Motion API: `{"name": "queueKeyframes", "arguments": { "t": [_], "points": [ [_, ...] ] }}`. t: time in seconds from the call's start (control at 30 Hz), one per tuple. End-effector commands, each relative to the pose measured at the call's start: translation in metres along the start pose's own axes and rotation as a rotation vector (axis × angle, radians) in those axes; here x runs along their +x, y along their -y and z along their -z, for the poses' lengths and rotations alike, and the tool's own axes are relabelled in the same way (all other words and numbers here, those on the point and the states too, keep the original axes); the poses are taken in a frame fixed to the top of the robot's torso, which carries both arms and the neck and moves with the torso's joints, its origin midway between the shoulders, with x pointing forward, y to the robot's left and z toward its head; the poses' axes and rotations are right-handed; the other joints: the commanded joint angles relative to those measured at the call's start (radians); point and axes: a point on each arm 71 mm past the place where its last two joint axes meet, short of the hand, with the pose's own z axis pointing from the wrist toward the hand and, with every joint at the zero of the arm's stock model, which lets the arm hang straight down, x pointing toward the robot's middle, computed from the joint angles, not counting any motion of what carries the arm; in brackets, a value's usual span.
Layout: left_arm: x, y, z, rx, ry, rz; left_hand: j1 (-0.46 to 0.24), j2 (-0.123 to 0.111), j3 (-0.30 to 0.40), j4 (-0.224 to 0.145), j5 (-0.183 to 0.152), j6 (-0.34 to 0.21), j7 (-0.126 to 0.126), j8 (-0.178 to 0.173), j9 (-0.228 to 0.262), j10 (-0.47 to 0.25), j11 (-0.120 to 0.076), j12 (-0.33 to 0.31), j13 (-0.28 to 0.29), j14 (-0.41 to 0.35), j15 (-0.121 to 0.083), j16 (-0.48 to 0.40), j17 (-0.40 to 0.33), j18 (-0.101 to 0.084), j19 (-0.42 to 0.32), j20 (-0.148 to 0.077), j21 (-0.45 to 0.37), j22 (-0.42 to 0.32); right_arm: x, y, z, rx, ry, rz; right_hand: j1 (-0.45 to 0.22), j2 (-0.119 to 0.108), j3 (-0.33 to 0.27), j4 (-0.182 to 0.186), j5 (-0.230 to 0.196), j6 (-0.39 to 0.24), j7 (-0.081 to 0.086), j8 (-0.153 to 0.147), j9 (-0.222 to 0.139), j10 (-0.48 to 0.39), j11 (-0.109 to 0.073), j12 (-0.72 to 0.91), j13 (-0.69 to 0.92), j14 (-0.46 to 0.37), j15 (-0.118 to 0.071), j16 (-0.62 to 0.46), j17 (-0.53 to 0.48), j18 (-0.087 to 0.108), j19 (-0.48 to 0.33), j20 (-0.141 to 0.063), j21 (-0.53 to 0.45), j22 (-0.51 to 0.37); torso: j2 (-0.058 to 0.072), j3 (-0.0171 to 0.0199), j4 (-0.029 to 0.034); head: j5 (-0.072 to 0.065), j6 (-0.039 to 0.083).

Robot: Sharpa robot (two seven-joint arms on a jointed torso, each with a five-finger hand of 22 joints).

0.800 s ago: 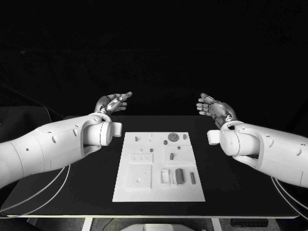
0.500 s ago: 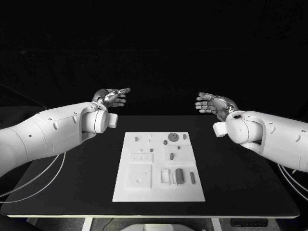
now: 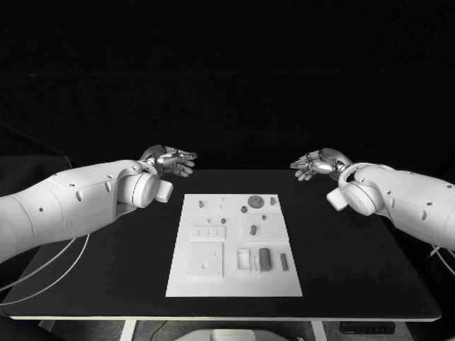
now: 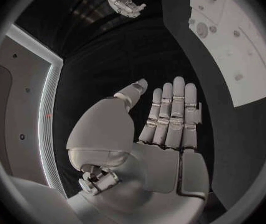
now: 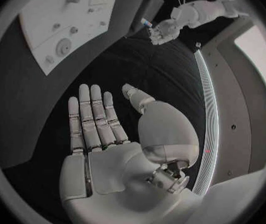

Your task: Assemble the parts on the task board

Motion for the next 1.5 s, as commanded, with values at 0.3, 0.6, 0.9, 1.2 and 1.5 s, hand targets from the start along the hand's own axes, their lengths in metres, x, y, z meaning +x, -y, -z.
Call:
{"name": "queueKeyframes", "arguments": {
  "t": [0.3,0.6,0.9,1.2,1.5],
  "points": [
    [0.02,0.004,0.014,0.041,-0.175,-0.082,0.036,-0.003,0.018,0.002,0.004,0.141,-0.011,0.039,0.021,0.173,-0.027,0.041,0.015,0.144,-0.031,0.061,0.069,0.042,0.137,-0.015,0.055,0.01,0.011,-0.014,0.001,-0.118,-0.011,0.468,0.077,-0.031,0.006,-0.001,0.004,0.084,0.0,-0.009,-0.001,0.2,-0.036,0.077,0.027,0.237,-0.056,0.116,0.083,0.071,0.219,-0.024,0.065,0.002,0.033,-0.0074,0.0094,-0.016,0.012],
    [0.031,0.006,0.036,0.094,-0.274,-0.113,0.004,-0.026,-0.005,0.015,0.003,0.153,-0.011,0.029,0.021,0.196,-0.031,0.038,0.015,0.16,-0.036,0.063,0.091,0.046,0.159,-0.016,0.065,0.01,0.024,-0.022,-0.008,-0.121,-0.027,0.559,0.12,-0.048,-0.059,0.003,0.002,0.115,0.0,-0.066,-0.018,0.366,-0.122,0.349,0.22,0.392,-0.142,0.422,0.322,0.148,0.465,-0.054,0.186,0.033,0.075,-0.0076,0.0324,-0.025,0.036],
    [0.032,0.014,0.05,0.138,-0.277,-0.093,-0.023,-0.05,-0.029,0.014,0.002,0.1,-0.003,-0.022,0.007,0.121,-0.011,-0.023,-0.007,0.103,-0.016,0.006,0.093,0.038,0.112,-0.008,0.035,-0.006,0.033,-0.031,-0.015,-0.078,0.0,0.649,0.127,-0.047,-0.094,0.006,0.003,0.086,0.002,-0.083,-0.042,0.352,-0.168,0.621,0.411,0.407,-0.196,0.693,0.518,0.182,0.554,-0.081,0.314,0.088,0.112,-0.0129,0.0559,-0.041,0.061],
    [0.029,0.027,0.059,0.161,-0.286,-0.059,-0.027,-0.056,-0.051,0.008,0.003,0.03,0.004,-0.079,-0.011,0.029,0.005,-0.086,-0.025,-0.032,0.021,-0.109,0.066,0.007,-0.014,0.012,-0.037,-0.03,0.054,-0.046,-0.023,-0.117,-0.012,0.73,0.128,-0.059,-0.102,0.006,0.003,0.055,0.001,-0.093,-0.054,0.348,-0.177,0.679,0.449,0.413,-0.207,0.753,0.556,0.19,0.57,-0.088,0.347,0.103,0.15,-0.0175,0.0725,-0.044,0.088],
    [0.03,0.042,0.06,0.182,-0.287,-0.041,-0.026,-0.055,-0.051,0.008,0.003,0.029,0.005,-0.08,-0.011,0.028,0.006,-0.087,-0.025,-0.032,0.021,-0.109,0.067,0.007,-0.014,0.012,-0.037,-0.03,0.066,-0.061,-0.028,-0.119,0.015,0.777,0.129,-0.064,-0.105,0.006,0.003,0.04,0.0,-0.096,-0.059,0.347,-0.179,0.696,0.461,0.414,-0.21,0.772,0.568,0.192,0.575,-0.09,0.357,0.108,0.19,-0.0261,0.091,-0.054,0.108]
  ]
}}
